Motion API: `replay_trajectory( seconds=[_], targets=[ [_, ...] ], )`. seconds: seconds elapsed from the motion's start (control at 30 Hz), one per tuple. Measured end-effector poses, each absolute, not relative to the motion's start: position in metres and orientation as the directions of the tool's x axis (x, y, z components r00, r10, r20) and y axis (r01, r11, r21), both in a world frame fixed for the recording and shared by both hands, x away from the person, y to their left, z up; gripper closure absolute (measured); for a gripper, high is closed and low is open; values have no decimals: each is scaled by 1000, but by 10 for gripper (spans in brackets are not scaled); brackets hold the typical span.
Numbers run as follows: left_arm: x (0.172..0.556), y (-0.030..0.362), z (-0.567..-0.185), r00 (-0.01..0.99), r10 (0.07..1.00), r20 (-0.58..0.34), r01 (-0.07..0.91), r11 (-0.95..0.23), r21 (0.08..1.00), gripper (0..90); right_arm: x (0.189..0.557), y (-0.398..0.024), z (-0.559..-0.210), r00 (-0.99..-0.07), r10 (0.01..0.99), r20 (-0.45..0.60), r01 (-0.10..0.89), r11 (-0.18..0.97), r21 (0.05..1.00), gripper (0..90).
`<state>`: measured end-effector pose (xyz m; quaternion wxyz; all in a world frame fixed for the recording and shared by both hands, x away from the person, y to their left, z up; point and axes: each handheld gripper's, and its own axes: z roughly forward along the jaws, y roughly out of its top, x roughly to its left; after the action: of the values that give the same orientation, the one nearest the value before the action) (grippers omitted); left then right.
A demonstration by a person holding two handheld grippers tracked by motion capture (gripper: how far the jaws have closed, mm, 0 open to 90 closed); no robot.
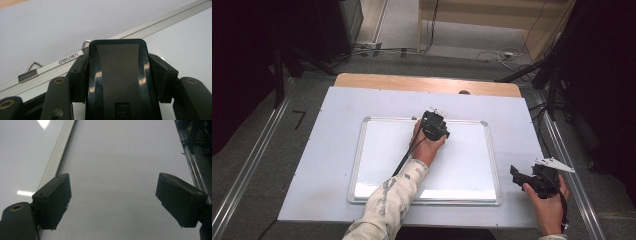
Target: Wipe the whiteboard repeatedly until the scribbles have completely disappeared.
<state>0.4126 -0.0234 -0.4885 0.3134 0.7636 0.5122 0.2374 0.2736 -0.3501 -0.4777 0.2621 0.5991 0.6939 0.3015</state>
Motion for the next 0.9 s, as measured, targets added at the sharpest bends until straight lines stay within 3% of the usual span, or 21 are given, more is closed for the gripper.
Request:
replay_trajectory(
  seconds=[0.9],
  targets=[
    [402,33,-490,307,952,18,647,-222,729,410,273,-350,-478,-141,990,-10,677,103,728,119]
  ],
)
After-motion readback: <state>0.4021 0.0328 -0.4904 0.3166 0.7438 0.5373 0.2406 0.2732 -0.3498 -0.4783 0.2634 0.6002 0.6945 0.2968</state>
